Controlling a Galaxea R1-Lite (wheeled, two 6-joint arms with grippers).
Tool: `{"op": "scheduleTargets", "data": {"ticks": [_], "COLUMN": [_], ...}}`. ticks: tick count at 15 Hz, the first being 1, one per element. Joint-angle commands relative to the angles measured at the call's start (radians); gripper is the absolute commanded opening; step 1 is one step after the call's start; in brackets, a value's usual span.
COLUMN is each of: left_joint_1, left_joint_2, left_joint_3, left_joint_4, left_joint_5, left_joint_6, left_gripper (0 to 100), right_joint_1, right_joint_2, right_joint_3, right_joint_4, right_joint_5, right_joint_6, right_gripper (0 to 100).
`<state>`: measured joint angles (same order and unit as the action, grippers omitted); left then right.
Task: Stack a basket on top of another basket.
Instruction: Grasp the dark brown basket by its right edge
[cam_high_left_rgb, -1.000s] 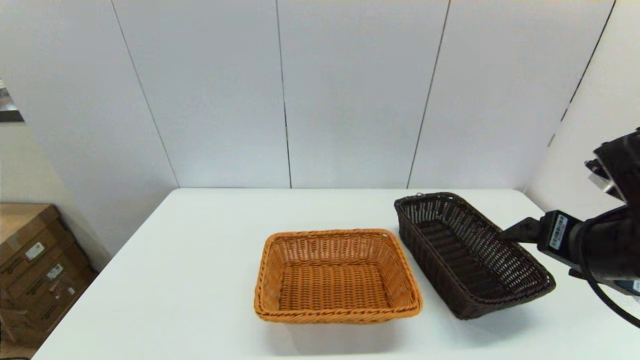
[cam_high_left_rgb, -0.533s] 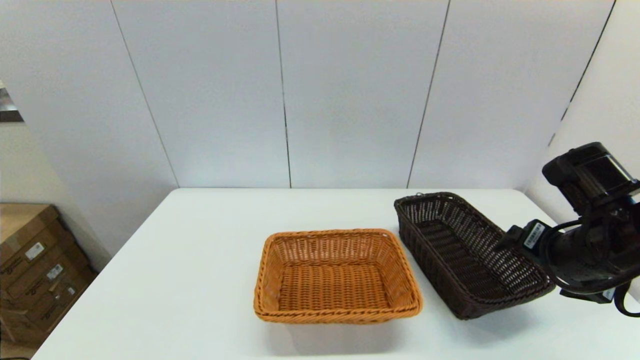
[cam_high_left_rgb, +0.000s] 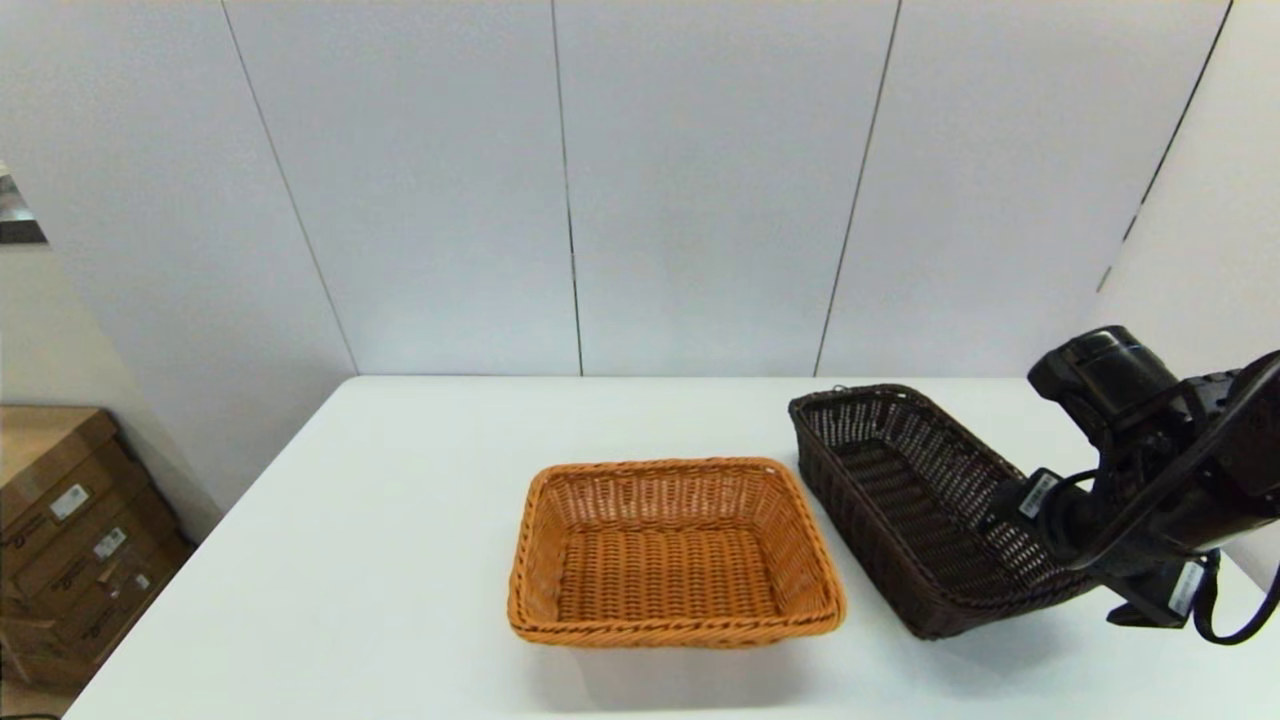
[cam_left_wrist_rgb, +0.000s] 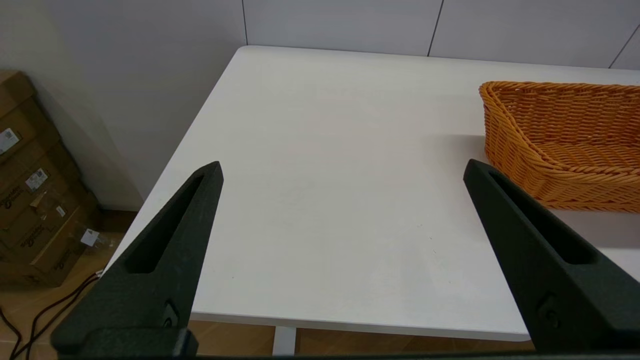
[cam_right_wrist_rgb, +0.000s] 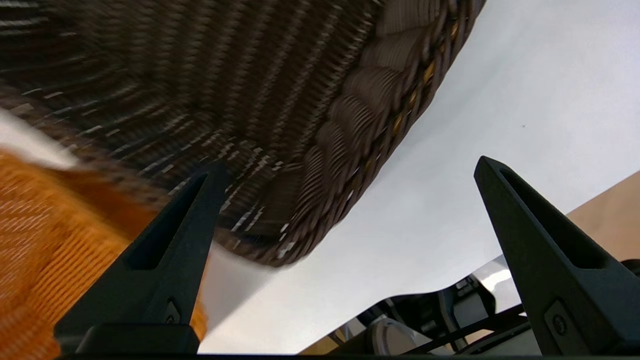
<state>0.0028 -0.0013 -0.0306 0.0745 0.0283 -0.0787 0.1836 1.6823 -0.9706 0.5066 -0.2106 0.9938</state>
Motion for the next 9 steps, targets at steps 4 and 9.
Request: {"op": "scheduleTargets", "data": {"ticks": [4, 9], "left_joint_1": [0.000, 0.000], "left_joint_2": [0.000, 0.000], "left_joint_3": [0.000, 0.000], "left_joint_4": [0.001, 0.001], "left_joint_5": [0.001, 0.001], "left_joint_6": [-0.001, -0.001], "left_gripper": [100, 100], "right_joint_1": [-0.066, -0.096], "right_joint_2": [0.155, 0.255], "right_joint_3": [0.009, 0.030], "right_joint_4": [0.000, -0.091], "right_joint_5": [0.137, 0.188], "right_joint_6": [0.002, -0.004], "right_gripper": [100, 100]}}
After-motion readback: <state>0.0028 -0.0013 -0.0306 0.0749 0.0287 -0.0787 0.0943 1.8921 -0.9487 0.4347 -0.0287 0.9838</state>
